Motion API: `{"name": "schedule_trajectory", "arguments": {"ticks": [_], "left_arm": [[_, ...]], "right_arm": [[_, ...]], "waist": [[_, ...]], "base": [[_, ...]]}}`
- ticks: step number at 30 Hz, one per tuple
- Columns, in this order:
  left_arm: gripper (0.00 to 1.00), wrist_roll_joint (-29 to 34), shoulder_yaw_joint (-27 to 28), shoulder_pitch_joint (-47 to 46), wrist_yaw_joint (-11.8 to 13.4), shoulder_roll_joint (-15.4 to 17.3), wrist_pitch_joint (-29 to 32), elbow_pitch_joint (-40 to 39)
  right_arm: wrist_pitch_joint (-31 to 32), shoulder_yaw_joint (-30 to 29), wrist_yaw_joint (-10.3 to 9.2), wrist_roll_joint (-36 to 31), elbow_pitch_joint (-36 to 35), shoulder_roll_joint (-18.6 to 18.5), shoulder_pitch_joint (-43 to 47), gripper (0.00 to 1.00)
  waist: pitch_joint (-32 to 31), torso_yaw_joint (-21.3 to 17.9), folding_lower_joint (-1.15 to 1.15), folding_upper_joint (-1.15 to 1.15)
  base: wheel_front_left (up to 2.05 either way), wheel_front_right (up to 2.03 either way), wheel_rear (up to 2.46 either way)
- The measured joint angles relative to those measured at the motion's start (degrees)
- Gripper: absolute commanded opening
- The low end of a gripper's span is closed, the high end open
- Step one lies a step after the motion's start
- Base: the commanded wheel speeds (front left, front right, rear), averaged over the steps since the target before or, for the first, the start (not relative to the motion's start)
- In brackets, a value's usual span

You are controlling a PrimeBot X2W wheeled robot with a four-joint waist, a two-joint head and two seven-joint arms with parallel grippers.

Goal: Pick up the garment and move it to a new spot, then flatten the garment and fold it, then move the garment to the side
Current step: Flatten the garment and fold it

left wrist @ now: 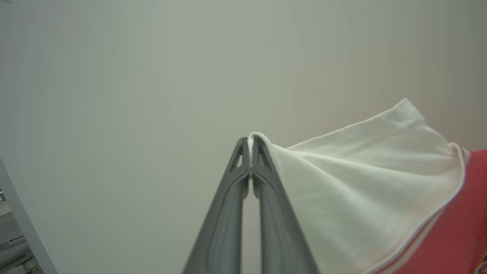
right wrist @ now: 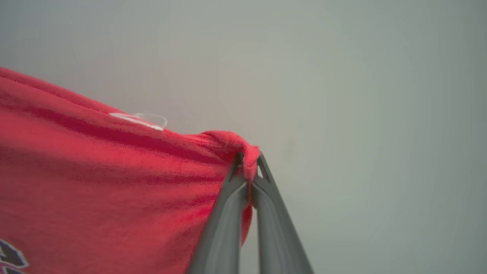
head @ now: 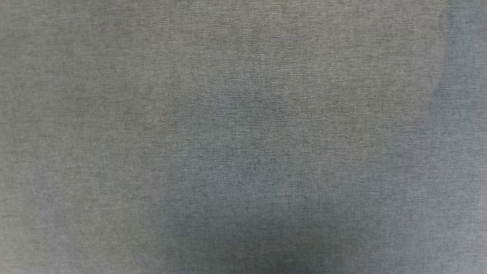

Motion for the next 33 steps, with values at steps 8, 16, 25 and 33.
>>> {"name": "schedule_trajectory", "arguments": {"ticks": [8, 16, 25, 33], "left_arm": [[0.00, -2.6, 2.3, 19.8, -0.4, -4.6, 0.0, -5.2], [0.00, -4.6, 4.3, 40.2, -0.6, -9.2, 0.0, -6.7], [0.00, -7.2, 2.8, 60.8, -0.7, -12.0, 0.0, -6.2], [0.00, -9.9, -0.9, 74.3, -0.7, -11.4, 0.0, -4.8]], "right_arm": [[-2.5, 2.7, 0.00, 1.3, 3.4, -1.7, 9.0, 0.00], [-3.5, 8.0, 0.00, 5.5, 2.5, -2.9, 22.9, 0.00], [-3.6, 15.7, 0.00, 13.5, -2.7, -4.9, 41.7, 0.00], [-3.6, 19.5, 0.00, 21.6, -4.8, -7.5, 55.3, 0.00]], "waist": [[-1.9, 1.6, 0.00, 0.00], [-7.3, 2.7, -0.01, 0.00], [-15.8, 3.8, -0.01, 0.00], [-23.9, 4.9, -0.01, 0.00]], "base": [[0.00, 0.00, 0.00], [0.00, 0.00, 0.00], [0.00, 0.00, 0.00], [0.00, 0.00, 0.00]]}}
